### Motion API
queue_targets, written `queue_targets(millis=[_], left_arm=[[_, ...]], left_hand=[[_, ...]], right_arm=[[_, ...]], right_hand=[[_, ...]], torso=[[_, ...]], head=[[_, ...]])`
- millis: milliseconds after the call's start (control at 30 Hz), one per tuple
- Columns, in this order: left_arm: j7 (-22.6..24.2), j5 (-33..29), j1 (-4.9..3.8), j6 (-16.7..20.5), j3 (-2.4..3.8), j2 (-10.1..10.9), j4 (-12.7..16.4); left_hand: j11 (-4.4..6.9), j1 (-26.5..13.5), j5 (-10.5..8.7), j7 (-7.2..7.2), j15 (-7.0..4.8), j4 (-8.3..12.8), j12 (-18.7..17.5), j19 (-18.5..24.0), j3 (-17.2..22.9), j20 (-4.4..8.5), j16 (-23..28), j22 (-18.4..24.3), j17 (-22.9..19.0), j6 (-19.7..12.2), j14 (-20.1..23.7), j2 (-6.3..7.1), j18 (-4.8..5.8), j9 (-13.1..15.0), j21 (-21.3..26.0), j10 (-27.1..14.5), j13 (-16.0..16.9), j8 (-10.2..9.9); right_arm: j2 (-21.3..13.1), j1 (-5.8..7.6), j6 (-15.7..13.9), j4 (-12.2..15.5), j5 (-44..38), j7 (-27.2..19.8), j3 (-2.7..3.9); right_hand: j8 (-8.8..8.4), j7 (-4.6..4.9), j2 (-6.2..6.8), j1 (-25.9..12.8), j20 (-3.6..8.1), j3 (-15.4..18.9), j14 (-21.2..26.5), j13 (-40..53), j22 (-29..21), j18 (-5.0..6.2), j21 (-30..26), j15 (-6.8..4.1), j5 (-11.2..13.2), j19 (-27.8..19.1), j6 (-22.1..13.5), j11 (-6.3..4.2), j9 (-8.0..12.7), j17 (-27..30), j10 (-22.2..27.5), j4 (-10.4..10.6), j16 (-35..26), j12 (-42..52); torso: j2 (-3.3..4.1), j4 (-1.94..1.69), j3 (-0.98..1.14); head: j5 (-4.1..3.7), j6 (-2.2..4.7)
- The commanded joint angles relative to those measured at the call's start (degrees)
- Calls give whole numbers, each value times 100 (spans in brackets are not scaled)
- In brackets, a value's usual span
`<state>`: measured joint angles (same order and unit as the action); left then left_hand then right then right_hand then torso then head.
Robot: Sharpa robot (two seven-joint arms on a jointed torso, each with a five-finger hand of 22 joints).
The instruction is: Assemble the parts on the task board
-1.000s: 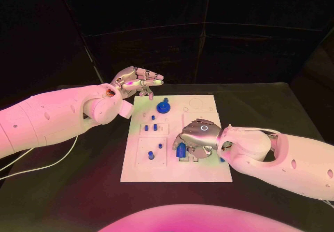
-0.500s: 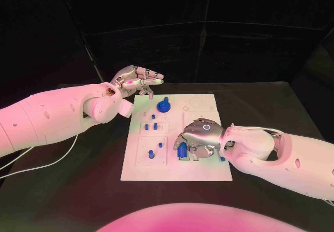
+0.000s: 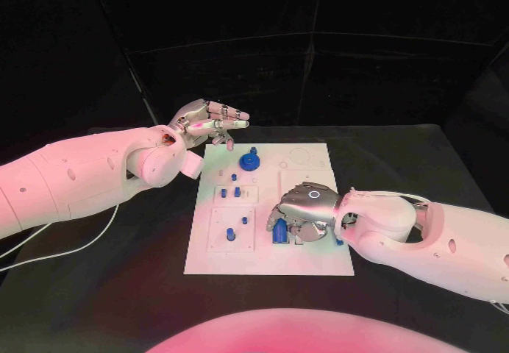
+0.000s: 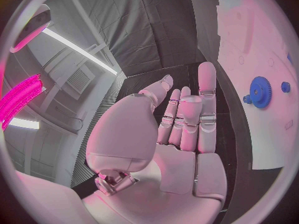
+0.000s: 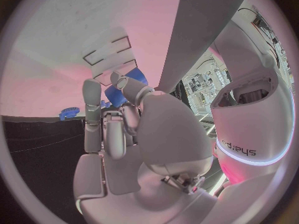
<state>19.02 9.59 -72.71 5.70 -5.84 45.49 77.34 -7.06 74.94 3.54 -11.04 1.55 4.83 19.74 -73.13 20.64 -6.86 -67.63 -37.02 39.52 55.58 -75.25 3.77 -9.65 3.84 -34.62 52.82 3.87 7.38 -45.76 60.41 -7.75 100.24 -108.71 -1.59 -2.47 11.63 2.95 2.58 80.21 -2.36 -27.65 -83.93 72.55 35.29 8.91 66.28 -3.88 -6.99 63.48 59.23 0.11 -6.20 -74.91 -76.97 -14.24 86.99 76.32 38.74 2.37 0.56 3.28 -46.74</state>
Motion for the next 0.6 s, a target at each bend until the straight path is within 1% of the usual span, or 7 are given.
queue_targets(millis=[33,233,467,600], left_arm=[[11,-20,-9,-63,3,6,8],[11,-20,-9,-66,3,5,8],[8,-20,-9,-67,3,3,4],[5,-20,-9,-67,3,-1,1]], left_hand=[[-7,-10,-23,8,16,11,20,-6,-29,-22,-32,6,-6,-48,21,-43,-76,2,37,-34,8,22],[-7,-10,-23,8,16,11,20,-6,-29,-22,-32,6,-6,-48,21,-43,-76,2,37,-34,8,22],[-9,-11,-23,7,18,10,25,-7,-34,-23,-35,7,-5,-56,21,-44,-75,1,39,-45,8,23],[-9,-11,-22,7,18,9,27,-7,-36,-24,-36,8,-4,-59,21,-45,-75,1,39,-48,8,23]], right_arm=[[22,9,111,-14,44,17,1],[65,9,190,-55,45,38,1],[89,9,302,-104,45,92,1],[106,9,373,-118,45,110,0]], right_hand=[[32,244,14,-35,-21,-17,-453,-17,-6,72,4,35,38,-9,303,22,-4,-891,26,6,-4,-15],[25,245,22,-42,-22,-16,-447,-44,-38,77,-13,35,38,-30,296,23,1,-872,51,10,-14,-38],[8,248,29,-51,-24,-21,-435,-100,-85,84,-40,37,37,-66,279,24,12,-838,103,16,-32,-85],[-3,248,38,-58,-26,-25,-426,-163,-119,90,-59,37,30,-95,271,25,19,-814,161,19,-45,-138]], torso=[[7,3,0],[5,11,5],[5,9,9],[2,6,5]], head=[[12,-6],[22,-23],[21,-39],[18,-48]])
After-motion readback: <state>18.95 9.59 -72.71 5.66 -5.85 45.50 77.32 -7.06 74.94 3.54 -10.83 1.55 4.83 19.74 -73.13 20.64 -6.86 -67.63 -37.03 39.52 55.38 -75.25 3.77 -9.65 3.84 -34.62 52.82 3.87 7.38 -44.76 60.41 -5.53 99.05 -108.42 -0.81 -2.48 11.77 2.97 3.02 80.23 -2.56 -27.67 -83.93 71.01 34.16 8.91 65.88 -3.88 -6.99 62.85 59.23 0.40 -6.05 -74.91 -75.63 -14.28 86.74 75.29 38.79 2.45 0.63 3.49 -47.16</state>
